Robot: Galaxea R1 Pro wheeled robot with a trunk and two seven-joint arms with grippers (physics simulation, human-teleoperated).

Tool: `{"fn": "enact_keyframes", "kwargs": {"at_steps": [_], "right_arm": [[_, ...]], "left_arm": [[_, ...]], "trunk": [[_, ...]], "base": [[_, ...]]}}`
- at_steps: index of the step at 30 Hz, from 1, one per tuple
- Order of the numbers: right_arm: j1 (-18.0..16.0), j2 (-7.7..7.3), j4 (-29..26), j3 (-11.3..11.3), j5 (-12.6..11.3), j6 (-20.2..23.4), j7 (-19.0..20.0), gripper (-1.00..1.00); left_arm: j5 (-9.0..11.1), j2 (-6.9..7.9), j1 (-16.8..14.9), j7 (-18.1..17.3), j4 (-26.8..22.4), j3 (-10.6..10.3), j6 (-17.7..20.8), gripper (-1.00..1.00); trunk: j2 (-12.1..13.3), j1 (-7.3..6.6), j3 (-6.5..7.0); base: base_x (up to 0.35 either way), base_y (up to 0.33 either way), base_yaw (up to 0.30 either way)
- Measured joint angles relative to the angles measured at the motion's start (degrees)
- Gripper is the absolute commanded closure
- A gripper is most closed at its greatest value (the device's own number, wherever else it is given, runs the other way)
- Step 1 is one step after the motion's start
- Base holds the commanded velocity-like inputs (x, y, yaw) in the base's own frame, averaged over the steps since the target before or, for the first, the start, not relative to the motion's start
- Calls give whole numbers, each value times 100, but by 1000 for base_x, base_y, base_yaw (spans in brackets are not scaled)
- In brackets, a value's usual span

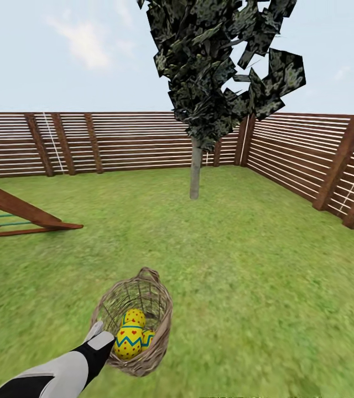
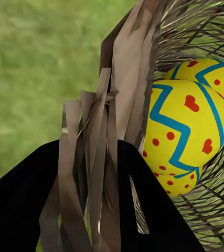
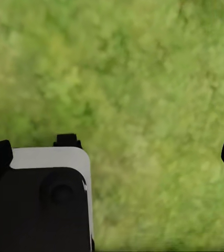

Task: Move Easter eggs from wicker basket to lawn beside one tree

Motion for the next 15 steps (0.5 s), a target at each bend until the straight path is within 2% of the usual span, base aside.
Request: {"fn": "enact_keyframes", "kwargs": {"at_steps": [5, 13, 15], "right_arm": [[-1, 1, 1, -2, 1, 1, 0, -100], [0, -6, 14, -2, 12, 12, 9, -100], [0, 2, 18, -3, -4, 11, 1, -100]], "left_arm": [[-4, 1, 1, 2, -1, 1, -2, 100], [-15, 1, 1, -3, 2, -10, 0, 100], [-31, 1, 0, -5, 2, -10, -4, 100]], "trunk": [[0, 0, 0], [-1, -2, 0], [0, -2, 0]], "base": [[26, 0, -12], [160, 0, -1], [166, 0, -180]]}}
